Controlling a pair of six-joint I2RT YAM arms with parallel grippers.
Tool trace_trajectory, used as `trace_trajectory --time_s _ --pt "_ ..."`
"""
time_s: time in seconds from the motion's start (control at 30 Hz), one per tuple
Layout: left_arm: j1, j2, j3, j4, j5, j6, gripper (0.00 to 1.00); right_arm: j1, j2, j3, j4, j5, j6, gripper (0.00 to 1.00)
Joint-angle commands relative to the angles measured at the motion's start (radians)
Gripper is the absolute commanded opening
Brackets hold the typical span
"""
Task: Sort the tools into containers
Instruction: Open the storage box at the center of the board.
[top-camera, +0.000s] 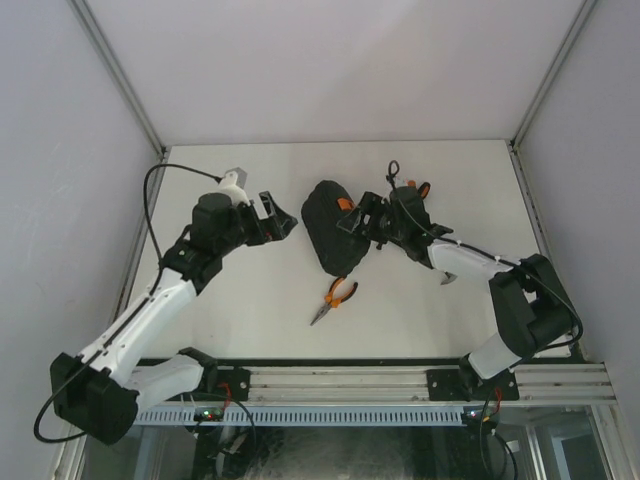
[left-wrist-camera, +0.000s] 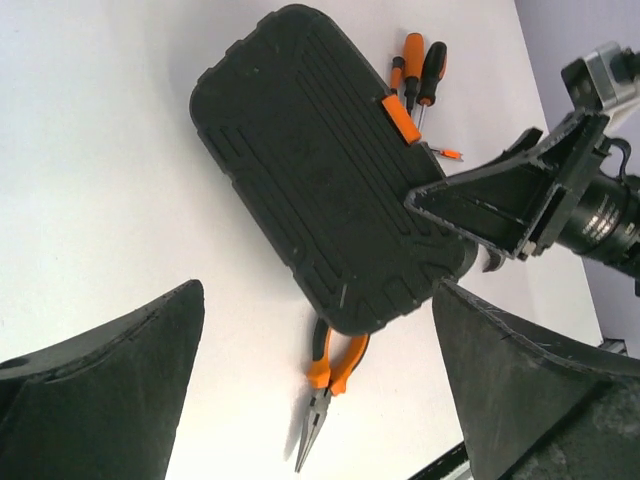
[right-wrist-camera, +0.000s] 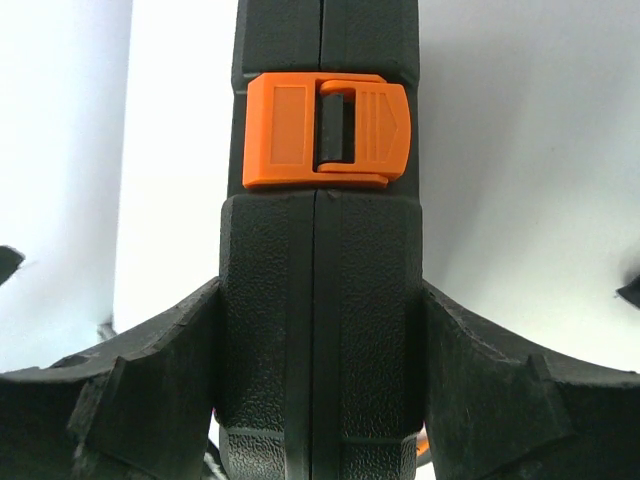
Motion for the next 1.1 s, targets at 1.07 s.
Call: trace_trajectory --time_s 1.07 --pt "0.089 -0.335 -0.146 0.11 -0.072 0.39 0.99 0.183 0.073 0.339 -0.421 -0.032 -1.324 0.0"
